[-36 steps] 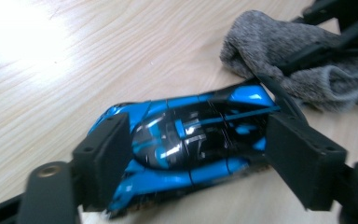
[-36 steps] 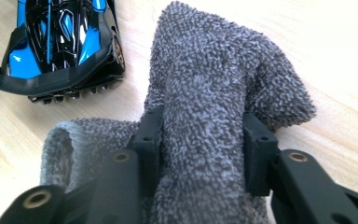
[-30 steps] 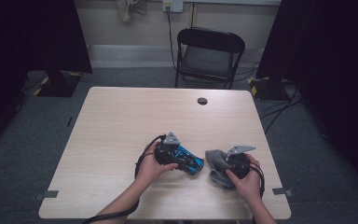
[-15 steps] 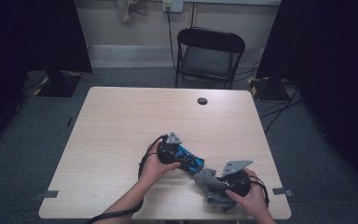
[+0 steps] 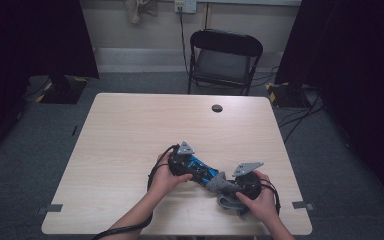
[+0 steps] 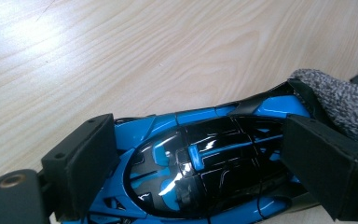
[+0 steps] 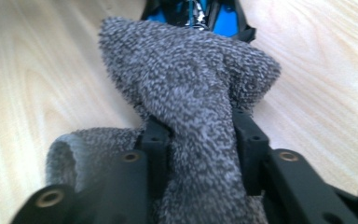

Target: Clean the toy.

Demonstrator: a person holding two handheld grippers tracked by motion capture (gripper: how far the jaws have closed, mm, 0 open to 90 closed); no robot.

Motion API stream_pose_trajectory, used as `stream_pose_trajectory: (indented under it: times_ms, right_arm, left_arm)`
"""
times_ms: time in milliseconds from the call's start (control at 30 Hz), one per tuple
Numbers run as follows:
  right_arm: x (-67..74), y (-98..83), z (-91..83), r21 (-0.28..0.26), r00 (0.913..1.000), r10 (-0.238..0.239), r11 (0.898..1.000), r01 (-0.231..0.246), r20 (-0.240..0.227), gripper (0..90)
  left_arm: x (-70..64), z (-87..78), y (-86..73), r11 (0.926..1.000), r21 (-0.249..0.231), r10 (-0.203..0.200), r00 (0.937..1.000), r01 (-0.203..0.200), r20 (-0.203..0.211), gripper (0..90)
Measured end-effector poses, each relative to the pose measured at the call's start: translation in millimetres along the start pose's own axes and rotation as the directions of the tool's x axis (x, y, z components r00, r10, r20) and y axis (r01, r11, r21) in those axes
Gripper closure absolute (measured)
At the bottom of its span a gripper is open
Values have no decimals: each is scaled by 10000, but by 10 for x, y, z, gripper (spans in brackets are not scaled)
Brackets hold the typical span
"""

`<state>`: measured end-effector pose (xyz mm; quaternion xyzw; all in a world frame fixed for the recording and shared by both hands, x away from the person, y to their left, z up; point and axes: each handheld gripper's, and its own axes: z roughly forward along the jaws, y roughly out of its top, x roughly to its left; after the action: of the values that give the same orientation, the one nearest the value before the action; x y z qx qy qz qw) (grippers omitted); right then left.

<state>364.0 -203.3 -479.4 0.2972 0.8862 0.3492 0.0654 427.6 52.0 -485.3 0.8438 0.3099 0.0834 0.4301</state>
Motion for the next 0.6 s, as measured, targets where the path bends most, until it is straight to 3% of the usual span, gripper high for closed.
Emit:
stream_pose_trajectory:
  times_ms: [100, 200, 267, 333, 367, 400, 533, 600]
  right_arm:
    - [2, -7, 23, -40, 9989, 81, 10000, -79, 454, 431]
    - [13, -54, -5, -200, 9917, 788, 9968, -772, 1013, 314]
    - [34, -83, -51, -281, 9875, 1111, 9937, -1086, 1120, 351]
    - [78, -96, -115, -158, 9875, 1056, 9944, -1045, 1167, 542]
    - [94, -100, -121, -229, 9876, 1012, 9948, -991, 1204, 547]
    - [106, -112, -117, -262, 9874, 991, 9950, -965, 1234, 634]
    - [51, -111, -88, -364, 9805, 1363, 9905, -1325, 1416, 703]
    - [-7, -99, -88, -444, 9718, 1680, 9856, -1629, 1654, 709]
  left_arm:
    - [3, -1, 2, 10000, 17, -19, 10000, 19, -23, 108]
    - [2, -1, -6, 10000, -53, -10, 10000, 10, -17, 108]
    - [4, -4, -13, 10000, -59, 39, 10000, -39, -10, 108]
    - [2, -3, -15, 10000, -88, 43, 10000, -43, -12, 108]
    - [-1, -2, -15, 9999, -97, 42, 10000, -42, -18, 108]
    - [-2, -1, -15, 9999, -97, 38, 10000, -38, -17, 108]
    - [-3, 0, -17, 9999, -130, 3, 10000, -4, -31, 108]
    - [-6, 1, -21, 9999, -165, 2, 10000, -3, -22, 108]
